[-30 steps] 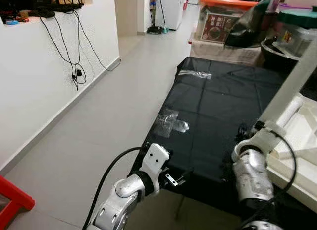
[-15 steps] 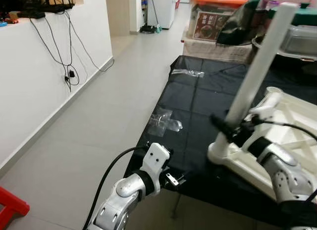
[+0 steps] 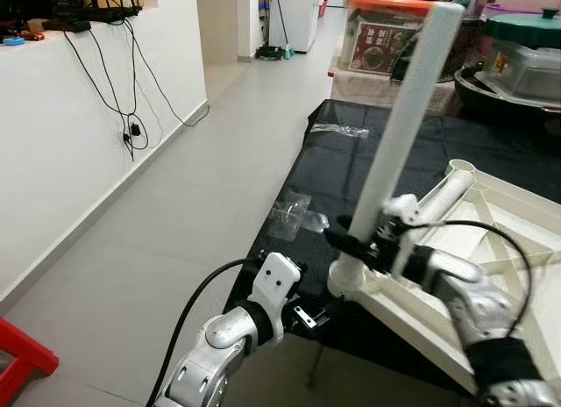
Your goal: Building children table
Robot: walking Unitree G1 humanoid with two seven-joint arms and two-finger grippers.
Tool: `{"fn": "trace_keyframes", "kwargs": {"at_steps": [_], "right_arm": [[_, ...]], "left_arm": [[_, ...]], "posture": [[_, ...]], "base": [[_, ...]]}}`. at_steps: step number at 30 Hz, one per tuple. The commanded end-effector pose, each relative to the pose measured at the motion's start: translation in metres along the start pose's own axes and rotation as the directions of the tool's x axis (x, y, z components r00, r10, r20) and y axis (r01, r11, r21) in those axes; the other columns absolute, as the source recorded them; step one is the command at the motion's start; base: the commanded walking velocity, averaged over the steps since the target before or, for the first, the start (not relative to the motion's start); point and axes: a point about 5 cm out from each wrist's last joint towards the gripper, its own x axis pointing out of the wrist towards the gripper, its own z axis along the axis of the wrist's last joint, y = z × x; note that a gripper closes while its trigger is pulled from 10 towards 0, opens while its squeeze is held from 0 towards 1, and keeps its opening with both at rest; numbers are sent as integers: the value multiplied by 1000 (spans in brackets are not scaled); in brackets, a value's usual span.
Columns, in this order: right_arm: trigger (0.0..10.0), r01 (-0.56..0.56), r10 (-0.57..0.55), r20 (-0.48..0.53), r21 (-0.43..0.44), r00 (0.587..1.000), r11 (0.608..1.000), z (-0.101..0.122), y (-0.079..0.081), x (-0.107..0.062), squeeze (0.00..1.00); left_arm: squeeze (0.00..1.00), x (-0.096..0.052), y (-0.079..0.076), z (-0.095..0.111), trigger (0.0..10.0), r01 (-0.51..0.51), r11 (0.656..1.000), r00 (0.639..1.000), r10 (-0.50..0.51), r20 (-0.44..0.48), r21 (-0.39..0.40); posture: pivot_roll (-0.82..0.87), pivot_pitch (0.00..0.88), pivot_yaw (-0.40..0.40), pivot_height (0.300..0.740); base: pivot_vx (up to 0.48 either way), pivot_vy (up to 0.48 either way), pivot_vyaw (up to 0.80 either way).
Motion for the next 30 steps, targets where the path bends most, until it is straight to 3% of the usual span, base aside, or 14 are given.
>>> {"fn": "trace_keyframes", "kwargs": {"at_steps": [1, 4, 5, 7, 10, 11, 16, 17, 18, 21, 22, 25, 27, 30], "right_arm": [[0, 230, -231, 9, 69, 973, 971, 0, -24, -7, 0], [0, 423, -424, -17, 123, 905, 898, -4, -37, -10, 0], [0, 735, -738, -63, 176, 672, 655, -14, -56, -28, 0], [0, 866, -867, -97, 178, 489, 468, -20, -63, -43, 0], [0, 866, -867, -97, 178, 489, 468, -20, -63, -43, 0], [0, 947, -952, -126, 201, 278, 250, -26, -57, -59, 0], [0, 966, -976, -156, 231, 151, 113, -32, -47, -64, 0], [0, 965, -975, -164, 239, 148, 106, -33, -42, -59, 0], [6157, 962, -971, -168, 242, 171, 127, -35, -38, -54, 0], [6157, 959, -967, -171, 243, 188, 143, -35, -36, -50, 0], [10000, 946, -959, -149, 254, 242, 199, -34, -33, -43, 1000], [10000, 908, -938, -69, 285, 339, 307, -24, -30, -30, 1000], [10000, 865, -911, 30, 302, 412, 401, -12, -31, -27, 0], [10000, 783, -841, 111, 316, 530, 535, -2, -30, -23, 0]], "left_arm": [[0, -2, 1, -2, 10000, -4, 1000, 1000, 4, -12, 9], [0, -2, 1, -1, 10000, -4, 1000, 1000, 4, -11, 9], [0, -2, 1, -1, 10000, -4, 1000, 1000, 4, -11, 8], [0, -2, 1, -1, 10000, -4, 1000, 1000, 4, -12, 8], [0, -2, 1, -1, 10000, -4, 1000, 1000, 4, -12, 8], [0, -2, 1, -1, 10000, -3, 1000, 1000, 3, -10, 8], [0, -1, 0, -1, 10000, -2, 1000, 1000, 2, -10, 9], [0, -1, 0, -1, 10000, -2, 1000, 1000, 2, -10, 8], [0, -1, 0, -1, 10000, -2, 1000, 1000, 2, -10, 8], [0, -1, 0, -1, 10000, -2, 1000, 1000, 2, -10, 8], [0, -1, 0, -1, 10000, -2, 1000, 1000, 3, -10, 7], [0, -1, 0, -1, 10000, -2, 1000, 1000, 3, -11, 6], [0, -1, 0, -1, 10000, -2, 1000, 1000, 2, -11, 6], [0, -1, 0, -1, 10000, -2, 1000, 1000, 2, -11, 6]], "posture": [[141, 0, -67, 740], [139, 0, -67, 740], [139, 0, -67, 740], [139, 0, -67, 740], [139, 0, -67, 740], [137, 0, -64, 740], [137, 0, -64, 740], [136, 0, -66, 740], [136, 0, -66, 740], [136, 0, -66, 740], [136, 0, -66, 740], [136, 0, -66, 740], [136, 0, -66, 740], [136, 0, -66, 740]], "base": [[0, 0, 0], [0, 0, 0], [0, 0, 0], [0, 0, 0], [0, 0, 0], [0, 0, 0], [0, 0, 0], [0, 0, 0], [0, 0, 0], [0, 0, 0], [0, 0, 0], [0, 0, 0], [0, 0, 0], [0, 0, 0]]}}
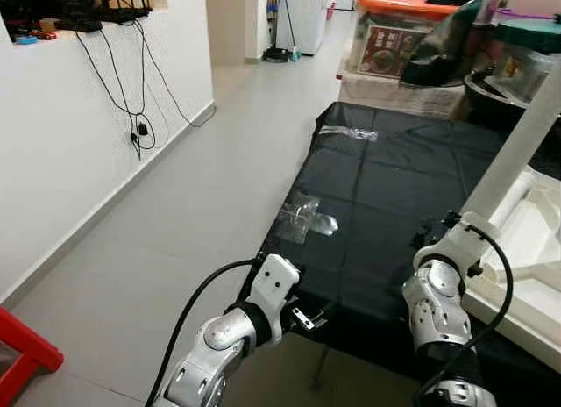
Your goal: Building children table
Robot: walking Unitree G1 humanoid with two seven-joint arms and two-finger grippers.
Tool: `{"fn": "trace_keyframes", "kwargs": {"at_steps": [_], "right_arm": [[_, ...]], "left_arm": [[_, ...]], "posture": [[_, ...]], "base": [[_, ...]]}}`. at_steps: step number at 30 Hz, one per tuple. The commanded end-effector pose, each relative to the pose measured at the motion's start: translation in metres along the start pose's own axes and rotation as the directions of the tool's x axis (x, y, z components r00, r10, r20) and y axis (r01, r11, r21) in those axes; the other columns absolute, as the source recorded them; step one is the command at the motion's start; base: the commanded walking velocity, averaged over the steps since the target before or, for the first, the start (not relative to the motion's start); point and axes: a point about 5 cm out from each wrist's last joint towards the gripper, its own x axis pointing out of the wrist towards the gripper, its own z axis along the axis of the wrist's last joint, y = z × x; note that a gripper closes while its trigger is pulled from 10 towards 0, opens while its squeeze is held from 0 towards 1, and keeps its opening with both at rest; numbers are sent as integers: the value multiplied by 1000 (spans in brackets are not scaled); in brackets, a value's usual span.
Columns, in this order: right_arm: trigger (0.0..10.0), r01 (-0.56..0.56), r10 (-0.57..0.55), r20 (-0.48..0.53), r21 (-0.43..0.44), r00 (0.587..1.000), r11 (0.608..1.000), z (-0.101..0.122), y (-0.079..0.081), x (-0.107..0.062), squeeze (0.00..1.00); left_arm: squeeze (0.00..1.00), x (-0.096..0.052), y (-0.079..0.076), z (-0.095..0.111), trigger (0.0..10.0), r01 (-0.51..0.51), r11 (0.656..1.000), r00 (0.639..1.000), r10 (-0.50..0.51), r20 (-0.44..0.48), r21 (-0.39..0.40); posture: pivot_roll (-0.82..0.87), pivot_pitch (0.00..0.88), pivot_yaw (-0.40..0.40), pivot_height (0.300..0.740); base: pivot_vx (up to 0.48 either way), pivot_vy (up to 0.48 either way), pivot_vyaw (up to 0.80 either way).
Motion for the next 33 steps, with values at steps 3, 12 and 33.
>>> {"fn": "trace_keyframes", "kwargs": {"at_steps": [3, 12, 33], "right_arm": [[10000, -358, 357, 28, 13, 934, 934, 13, 21, 0, 0], [10000, -864, 860, -120, 31, 497, 503, 13, 29, -30, 0], [0, -889, 865, -203, -93, 458, 448, 16, 50, -13, 0]], "left_arm": [[0, 0, -1, 0, 10000, 4, 1000, 1000, -4, -5, 2], [0, 1, 0, 1, 10000, 5, 1000, 1000, -5, -4, 3], [0, -1, 0, 1, 10000, 5, 1000, 1000, -5, -8, 9]], "posture": [[136, 0, -66, 740], [134, 0, -63, 740], [148, 0, -70, 740]], "base": [[0, 0, 0], [0, 0, 0], [0, 0, 0]]}}
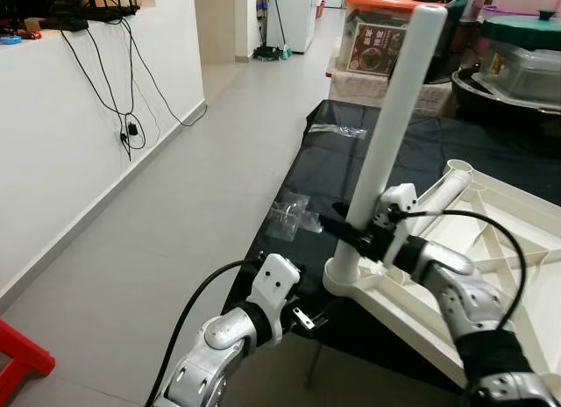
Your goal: Building children table
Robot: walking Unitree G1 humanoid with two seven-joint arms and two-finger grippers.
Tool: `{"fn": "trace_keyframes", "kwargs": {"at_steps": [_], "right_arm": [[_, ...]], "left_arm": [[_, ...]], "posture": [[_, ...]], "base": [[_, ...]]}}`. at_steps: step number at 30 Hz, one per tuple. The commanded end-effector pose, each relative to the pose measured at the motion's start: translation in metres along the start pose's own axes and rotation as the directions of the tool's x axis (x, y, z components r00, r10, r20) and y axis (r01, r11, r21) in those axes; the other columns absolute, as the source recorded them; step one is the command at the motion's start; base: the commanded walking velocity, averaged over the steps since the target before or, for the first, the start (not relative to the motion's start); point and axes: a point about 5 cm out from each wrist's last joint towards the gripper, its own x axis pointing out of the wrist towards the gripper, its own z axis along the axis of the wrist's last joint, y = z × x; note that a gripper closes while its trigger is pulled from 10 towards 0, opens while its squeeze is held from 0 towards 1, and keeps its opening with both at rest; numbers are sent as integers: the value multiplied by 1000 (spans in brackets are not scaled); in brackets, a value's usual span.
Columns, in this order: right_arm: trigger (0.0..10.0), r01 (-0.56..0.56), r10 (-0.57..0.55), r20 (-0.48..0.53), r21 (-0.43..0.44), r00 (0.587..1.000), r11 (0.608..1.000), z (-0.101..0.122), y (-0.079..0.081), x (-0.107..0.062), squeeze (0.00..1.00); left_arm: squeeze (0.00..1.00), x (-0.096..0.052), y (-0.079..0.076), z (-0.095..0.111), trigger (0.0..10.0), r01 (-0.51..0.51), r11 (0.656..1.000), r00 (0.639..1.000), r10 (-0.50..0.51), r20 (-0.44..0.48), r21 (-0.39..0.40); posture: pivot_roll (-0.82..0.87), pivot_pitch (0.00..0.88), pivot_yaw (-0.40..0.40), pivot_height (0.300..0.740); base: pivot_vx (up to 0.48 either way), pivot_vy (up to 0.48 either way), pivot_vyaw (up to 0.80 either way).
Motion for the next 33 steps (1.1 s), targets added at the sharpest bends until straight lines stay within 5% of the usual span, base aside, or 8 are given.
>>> {"fn": "trace_keyframes", "kwargs": {"at_steps": [1, 8, 15, 21, 22, 23, 28, 33], "right_arm": [[0, 252, -252, 7, 55, 968, 966, -3, -21, -6, 0], [0, 939, -935, -122, 131, 333, 317, -32, -67, -63, 0], [0, 983, -985, -160, 180, 66, 37, -41, -58, -83, 0], [980, 981, -985, -159, 192, 62, 31, -40, -49, -72, 0], [10000, 974, -982, -146, 211, 120, 87, -38, -46, -61, 0], [10000, 955, -970, -122, 241, 209, 175, -35, -43, -50, 1000], [10000, 911, -942, 4, 254, 335, 325, -22, -42, -38, 63], [10000, 817, -860, 70, 282, 505, 503, -14, -46, -35, 0]], "left_arm": [[0, -2, 0, 0, 10000, 1, 1000, 1000, -1, -9, 6], [0, -2, 0, -1, 10000, 1, 1000, 1000, -1, -9, 5], [0, -2, 0, -1, 10000, 1, 1000, 1000, -1, -9, 5], [0, -1, 0, -1, 10000, 1, 1000, 1000, -1, -9, 5], [0, -1, 0, -1, 10000, 1, 1000, 1000, -1, -9, 5], [0, -1, 0, -1, 10000, 1, 1000, 1000, -1, -10, 5], [0, -1, 0, -1, 10000, 1, 1000, 1000, 0, -10, 5], [0, -1, 0, -1, 10000, 1, 1000, 1000, -1, -9, 6]], "posture": [[142, 0, -63, 740], [139, 0, -64, 740], [139, 0, -64, 740], [141, 0, -67, 740], [141, 0, -67, 740], [141, 0, -67, 740], [141, 0, -67, 740], [140, 0, -67, 740]], "base": [[0, 0, 0], [0, 0, 0], [0, 0, 0], [0, 0, 0], [0, 0, 0], [0, 0, 0], [0, 0, 0], [0, 0, 0]]}}
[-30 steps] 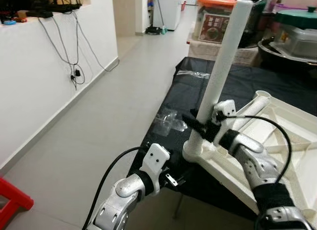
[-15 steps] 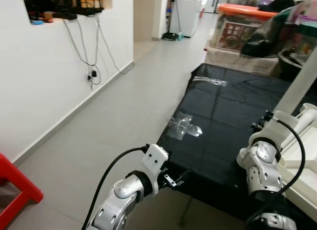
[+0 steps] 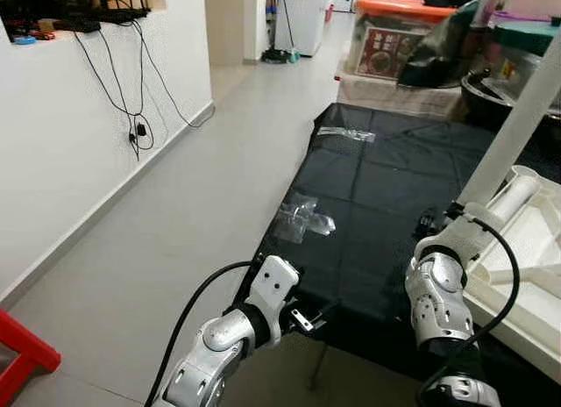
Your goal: Building children table
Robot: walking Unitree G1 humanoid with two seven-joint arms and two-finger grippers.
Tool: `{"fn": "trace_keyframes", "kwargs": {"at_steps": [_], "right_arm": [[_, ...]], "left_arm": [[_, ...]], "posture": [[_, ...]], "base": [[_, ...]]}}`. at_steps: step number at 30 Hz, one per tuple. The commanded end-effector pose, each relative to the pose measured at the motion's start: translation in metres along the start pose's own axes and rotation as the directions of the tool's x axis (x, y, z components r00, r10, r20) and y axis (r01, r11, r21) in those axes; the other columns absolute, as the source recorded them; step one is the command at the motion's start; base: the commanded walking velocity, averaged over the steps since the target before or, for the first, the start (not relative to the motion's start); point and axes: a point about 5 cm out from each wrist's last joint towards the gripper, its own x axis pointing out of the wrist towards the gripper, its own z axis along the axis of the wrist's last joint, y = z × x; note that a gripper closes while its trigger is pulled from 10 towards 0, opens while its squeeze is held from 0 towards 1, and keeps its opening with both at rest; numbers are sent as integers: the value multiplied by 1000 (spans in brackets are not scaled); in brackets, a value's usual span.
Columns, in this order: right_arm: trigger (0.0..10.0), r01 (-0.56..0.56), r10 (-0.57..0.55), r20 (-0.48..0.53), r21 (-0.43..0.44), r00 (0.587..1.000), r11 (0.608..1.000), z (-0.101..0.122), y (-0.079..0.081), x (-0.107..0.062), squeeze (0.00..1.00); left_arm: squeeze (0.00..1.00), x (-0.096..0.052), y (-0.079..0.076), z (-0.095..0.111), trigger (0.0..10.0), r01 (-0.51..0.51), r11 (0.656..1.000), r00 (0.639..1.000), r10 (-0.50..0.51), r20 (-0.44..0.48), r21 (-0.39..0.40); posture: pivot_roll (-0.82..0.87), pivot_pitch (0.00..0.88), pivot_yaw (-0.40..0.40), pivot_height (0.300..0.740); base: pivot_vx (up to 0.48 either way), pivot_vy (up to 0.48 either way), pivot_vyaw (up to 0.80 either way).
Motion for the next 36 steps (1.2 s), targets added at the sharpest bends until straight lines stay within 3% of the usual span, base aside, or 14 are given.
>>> {"fn": "trace_keyframes", "kwargs": {"at_steps": [1, 3, 6, 8, 12, 14, 16, 17, 18, 21, 26, 31, 35, 36], "right_arm": [[10000, -139, 139, 4, 38, 990, 990, 4, 3, 4, 0], [10000, -139, 139, 4, 38, 990, 990, 4, 3, 4, 0], [10000, -494, 498, -94, 60, 862, 867, 4, 9, -1, 0], [10000, -494, 498, -94, 60, 862, 867, 4, 9, -1, 0], [10000, -869, 842, -276, 39, 464, 492, -6, 31, -29, 0], [10000, -901, 862, -307, 26, 404, 432, -9, 34, -32, 0], [10000, -907, 855, -329, -10, 401, 422, -11, 37, -30, 0], [10000, -874, 827, -311, -25, 469, 486, -10, 41, -20, 0], [10000, -874, 827, -311, -25, 469, 486, -10, 41, -20, 0], [10000, -751, 724, -239, -39, 647, 659, -6, 46, -1, 0], [10000, -751, 733, -225, 9, 642, 660, -11, 45, -7, 0], [10000, -831, 817, -250, 73, 520, 552, -22, 45, -30, 0], [10000, -936, 919, -295, 153, 263, 317, -27, 52, -52, 0], [10000, -936, 919, -295, 153, 263, 317, -27, 52, -52, 0]], "left_arm": [[0, 1, -1, 1, 10000, 5, 1000, 1000, -5, -1, 4], [0, 1, -1, 1, 10000, 5, 1000, 1000, -5, -1, 4], [0, 1, -1, 1, 10000, 6, 1000, 1000, -6, 1, 5], [0, 1, -1, 1, 10000, 6, 1000, 1000, -6, 1, 5], [0, 1, 0, 2, 10000, 7, 1000, 1000, -7, 2, 7], [0, 1, 0, 2, 10000, 7, 1000, 1000, -8, 2, 7], [0, 1, -1, 2, 10000, 8, 1000, 1000, -8, 2, 8], [0, 0, -1, 2, 10000, 7, 1000, 1000, -7, 1, 9], [0, 0, -1, 2, 10000, 7, 1000, 1000, -7, 1, 9], [0, -1, -1, 2, 10000, 6, 1000, 1000, -6, 0, 9], [0, -1, -2, 2, 10000, 6, 1000, 1000, -6, 0, 7], [0, -1, -2, 2, 10000, 4, 1000, 1000, -4, -1, 3], [0, -1, -2, 1, 10000, 4, 1000, 1000, -4, -1, 2], [0, -1, -2, 1, 10000, 4, 1000, 1000, -4, -1, 2]], "posture": [[140, 0, -67, 740], [140, 0, -67, 740], [138, 0, -66, 740], [138, 0, -66, 740], [140, 0, -65, 740], [140, 0, -65, 740], [151, 0, -71, 740], [151, 0, -71, 740], [151, 0, -71, 740], [150, 0, -73, 740], [151, 0, -71, 740], [146, 0, -68, 740], [143, 0, -68, 740], [143, 0, -68, 740]], "base": [[0, 0, 0], [0, 0, 0], [0, 0, 0], [0, 0, 0], [0, 0, 0], [0, 0, 0], [0, 0, 0], [0, 0, 0], [0, 0, 0], [0, 0, 0], [0, 0, 0], [0, 0, 0], [0, 0, 0], [0, 0, 0]]}}
